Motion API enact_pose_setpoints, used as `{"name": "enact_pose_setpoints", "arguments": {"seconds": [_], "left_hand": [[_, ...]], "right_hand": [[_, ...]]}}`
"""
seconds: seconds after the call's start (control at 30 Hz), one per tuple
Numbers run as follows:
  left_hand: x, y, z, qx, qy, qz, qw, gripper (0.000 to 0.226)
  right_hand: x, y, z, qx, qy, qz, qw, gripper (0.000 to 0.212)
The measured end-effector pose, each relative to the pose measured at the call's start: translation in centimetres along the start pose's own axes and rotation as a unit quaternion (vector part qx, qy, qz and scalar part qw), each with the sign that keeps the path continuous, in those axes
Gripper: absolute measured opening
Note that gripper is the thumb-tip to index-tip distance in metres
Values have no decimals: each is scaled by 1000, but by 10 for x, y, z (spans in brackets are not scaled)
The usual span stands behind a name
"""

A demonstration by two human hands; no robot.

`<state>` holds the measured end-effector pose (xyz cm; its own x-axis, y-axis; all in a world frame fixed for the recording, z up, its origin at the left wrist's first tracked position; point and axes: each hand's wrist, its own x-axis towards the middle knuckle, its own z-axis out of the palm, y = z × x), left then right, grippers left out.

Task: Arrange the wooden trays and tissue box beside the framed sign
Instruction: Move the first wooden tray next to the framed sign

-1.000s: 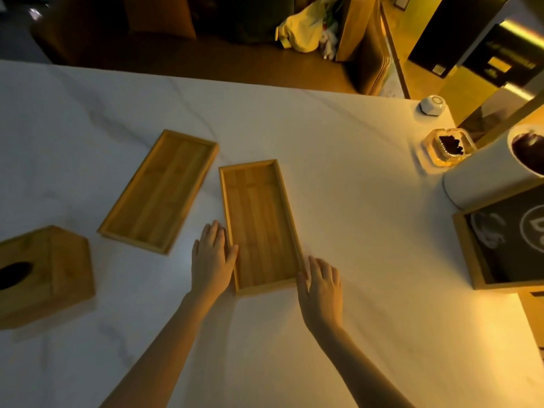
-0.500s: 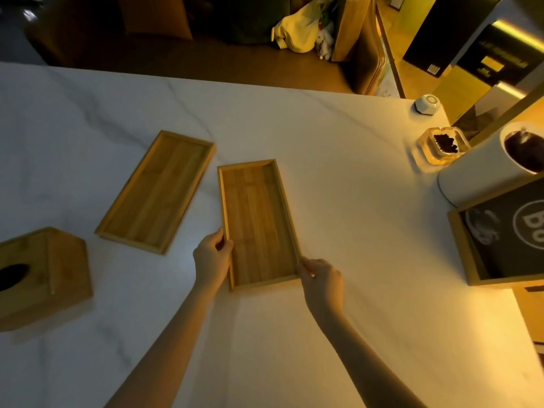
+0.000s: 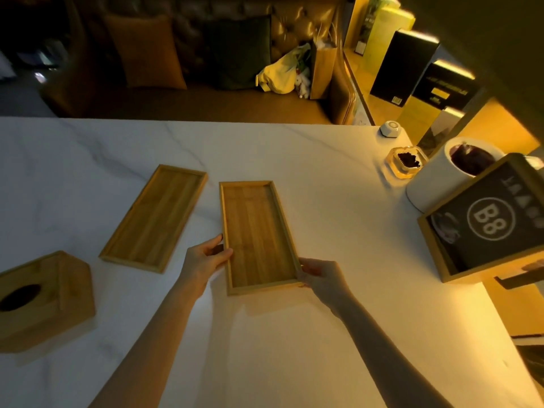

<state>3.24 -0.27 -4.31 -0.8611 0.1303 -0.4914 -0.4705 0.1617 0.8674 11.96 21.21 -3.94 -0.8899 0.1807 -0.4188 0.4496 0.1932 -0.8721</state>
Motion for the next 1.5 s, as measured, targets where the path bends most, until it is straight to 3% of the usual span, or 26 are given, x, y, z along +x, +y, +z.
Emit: {"name": "enact_pose_setpoints", "arguments": {"seconds": [0.27,0.63,1.03,1.5], "left_hand": [[-28,26,51,-3,-14,57,998,44],[-36,48,151,75,-64,94,991,40],[-6,41,243,145,-110,73,981,47],[37,25,282,172,-117,57,976,40]], "right_hand": [[-30,-7,-55,-28,57,-62,996,29],[-62,17,-137,-45,155,-72,984,27],[-53,63,-197,-44,212,12,976,26],[-12,97,-220,-10,212,102,972,29]]}}
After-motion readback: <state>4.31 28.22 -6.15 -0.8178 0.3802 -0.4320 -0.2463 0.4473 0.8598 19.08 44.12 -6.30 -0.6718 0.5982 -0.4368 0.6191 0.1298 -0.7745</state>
